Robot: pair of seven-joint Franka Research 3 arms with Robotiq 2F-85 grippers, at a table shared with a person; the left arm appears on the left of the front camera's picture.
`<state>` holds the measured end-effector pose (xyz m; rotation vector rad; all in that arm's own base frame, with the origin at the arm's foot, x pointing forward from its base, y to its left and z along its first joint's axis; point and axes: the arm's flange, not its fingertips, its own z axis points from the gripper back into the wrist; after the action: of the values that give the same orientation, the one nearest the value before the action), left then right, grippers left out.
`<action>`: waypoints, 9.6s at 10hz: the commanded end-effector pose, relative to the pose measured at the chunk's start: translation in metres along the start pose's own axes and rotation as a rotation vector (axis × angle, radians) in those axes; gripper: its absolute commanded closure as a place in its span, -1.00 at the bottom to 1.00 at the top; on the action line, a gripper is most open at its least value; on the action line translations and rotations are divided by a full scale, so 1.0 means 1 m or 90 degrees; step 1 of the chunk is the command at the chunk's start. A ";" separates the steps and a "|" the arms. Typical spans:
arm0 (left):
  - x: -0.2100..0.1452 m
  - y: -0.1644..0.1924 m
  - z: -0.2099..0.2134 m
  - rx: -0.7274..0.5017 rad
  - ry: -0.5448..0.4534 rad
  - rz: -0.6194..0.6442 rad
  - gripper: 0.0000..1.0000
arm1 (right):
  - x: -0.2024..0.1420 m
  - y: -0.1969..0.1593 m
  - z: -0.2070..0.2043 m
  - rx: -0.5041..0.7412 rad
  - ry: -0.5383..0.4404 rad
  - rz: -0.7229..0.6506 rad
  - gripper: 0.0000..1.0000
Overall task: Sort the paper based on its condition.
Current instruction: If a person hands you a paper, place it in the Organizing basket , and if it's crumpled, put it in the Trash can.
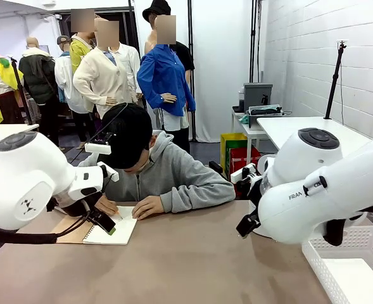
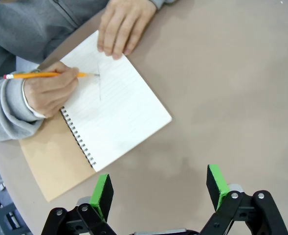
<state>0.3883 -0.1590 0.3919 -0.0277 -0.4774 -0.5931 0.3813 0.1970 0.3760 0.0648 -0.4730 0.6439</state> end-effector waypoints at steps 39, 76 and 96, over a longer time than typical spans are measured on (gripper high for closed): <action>0.032 0.023 0.307 -0.067 -0.134 -0.045 -1.00 | 0.158 0.023 0.248 0.177 -0.076 0.014 -1.00; 0.030 0.028 0.307 -0.057 -0.133 -0.030 -1.00 | 0.157 0.017 0.253 0.149 -0.088 -0.013 -1.00; 0.030 0.028 0.307 -0.057 -0.133 -0.030 -1.00 | 0.157 0.017 0.253 0.149 -0.088 -0.013 -1.00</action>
<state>0.2942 -0.1030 0.6819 -0.1660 -0.6544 -0.6619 0.3774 0.2494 0.6704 0.3353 -0.5286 0.6791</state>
